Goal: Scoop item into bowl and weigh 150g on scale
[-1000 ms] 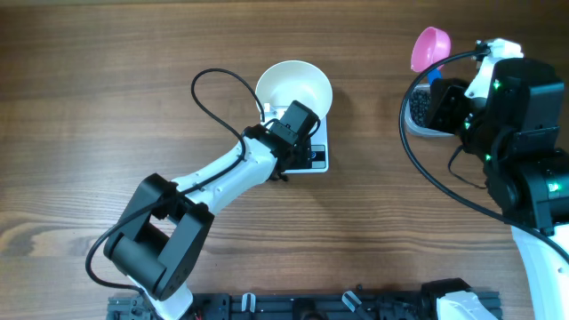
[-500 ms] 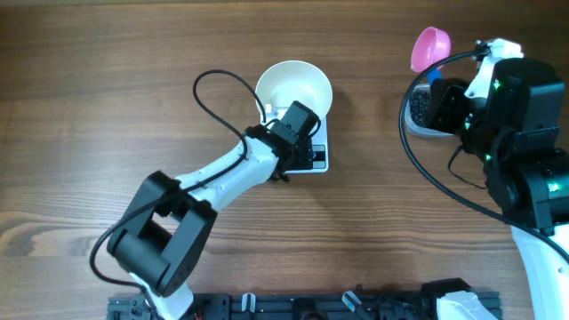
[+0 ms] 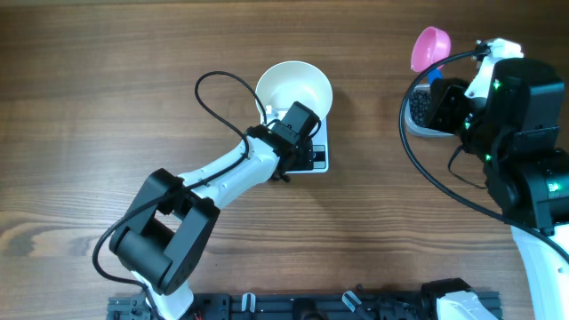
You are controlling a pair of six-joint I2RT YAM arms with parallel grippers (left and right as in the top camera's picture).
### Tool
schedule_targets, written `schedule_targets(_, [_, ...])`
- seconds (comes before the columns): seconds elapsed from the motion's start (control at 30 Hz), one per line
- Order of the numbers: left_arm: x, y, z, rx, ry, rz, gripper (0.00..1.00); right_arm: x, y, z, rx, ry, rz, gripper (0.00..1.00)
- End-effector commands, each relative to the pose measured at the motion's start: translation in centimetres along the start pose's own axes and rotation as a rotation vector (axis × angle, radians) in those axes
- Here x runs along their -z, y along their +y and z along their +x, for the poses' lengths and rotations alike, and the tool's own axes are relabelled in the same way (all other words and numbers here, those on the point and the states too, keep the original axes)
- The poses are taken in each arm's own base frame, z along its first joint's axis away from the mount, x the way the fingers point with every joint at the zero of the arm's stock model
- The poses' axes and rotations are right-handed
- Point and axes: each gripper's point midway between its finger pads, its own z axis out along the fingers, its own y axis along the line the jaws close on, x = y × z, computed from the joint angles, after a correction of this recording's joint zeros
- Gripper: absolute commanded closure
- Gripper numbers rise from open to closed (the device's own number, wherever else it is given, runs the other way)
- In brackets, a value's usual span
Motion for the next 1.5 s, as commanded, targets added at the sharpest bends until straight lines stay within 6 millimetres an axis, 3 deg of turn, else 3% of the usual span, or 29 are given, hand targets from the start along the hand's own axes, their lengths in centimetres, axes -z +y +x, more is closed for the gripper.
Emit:
schedule_targets(0.0, [-1.6, 1.4, 0.8, 0.002, 0.019, -0.073, 0.00, 0.2, 0.4, -0.4, -0.007, -0.009, -0.018, 0.96])
schedule_targets(0.63, [-1.6, 2.0, 0.3, 0.003, -0.003, -0.102, 0.00, 0.2, 0.4, -0.4, -0.006, -0.009, -0.018, 0.96])
schedule_targets(0.9, [-1.7, 3.1, 0.0, 0.029, 0.008, -0.118, 0.00, 0.2, 0.4, -0.4, -0.006, -0.008, -0.018, 0.96])
schedule_targets(1.47, [-1.7, 0.5, 1.4, -0.070, 0.087, 0.028, 0.00, 0.2, 0.4, -0.4, -0.006, -0.009, -0.018, 0.96])
